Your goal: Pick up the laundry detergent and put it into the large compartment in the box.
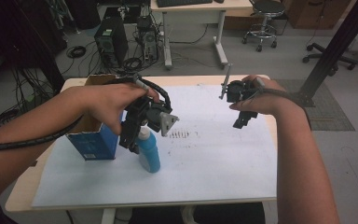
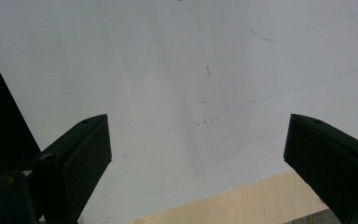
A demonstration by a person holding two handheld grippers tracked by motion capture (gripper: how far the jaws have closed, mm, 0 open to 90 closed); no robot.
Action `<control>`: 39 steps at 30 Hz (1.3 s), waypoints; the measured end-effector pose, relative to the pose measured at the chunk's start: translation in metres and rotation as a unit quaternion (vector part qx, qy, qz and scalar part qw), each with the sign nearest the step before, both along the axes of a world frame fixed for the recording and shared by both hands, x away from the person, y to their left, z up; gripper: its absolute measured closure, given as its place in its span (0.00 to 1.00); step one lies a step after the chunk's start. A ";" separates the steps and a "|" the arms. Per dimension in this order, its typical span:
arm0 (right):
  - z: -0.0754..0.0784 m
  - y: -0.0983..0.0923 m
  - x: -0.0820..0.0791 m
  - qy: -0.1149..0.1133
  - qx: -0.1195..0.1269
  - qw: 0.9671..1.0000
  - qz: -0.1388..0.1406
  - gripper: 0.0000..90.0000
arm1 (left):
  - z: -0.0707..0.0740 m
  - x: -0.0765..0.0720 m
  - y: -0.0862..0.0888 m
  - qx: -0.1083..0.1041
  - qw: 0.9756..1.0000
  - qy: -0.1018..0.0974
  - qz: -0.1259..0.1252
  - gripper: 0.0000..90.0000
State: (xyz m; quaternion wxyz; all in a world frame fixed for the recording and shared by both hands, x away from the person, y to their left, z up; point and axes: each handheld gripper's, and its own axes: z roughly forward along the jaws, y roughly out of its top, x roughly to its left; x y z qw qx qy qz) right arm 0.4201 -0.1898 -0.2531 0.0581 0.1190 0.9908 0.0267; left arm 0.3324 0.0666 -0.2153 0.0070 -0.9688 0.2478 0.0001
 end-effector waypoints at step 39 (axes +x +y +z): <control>-0.007 0.001 0.004 0.006 -0.014 1.000 -0.001 0.08 | -0.052 0.014 0.013 0.013 0.999 -0.018 -0.049 0.00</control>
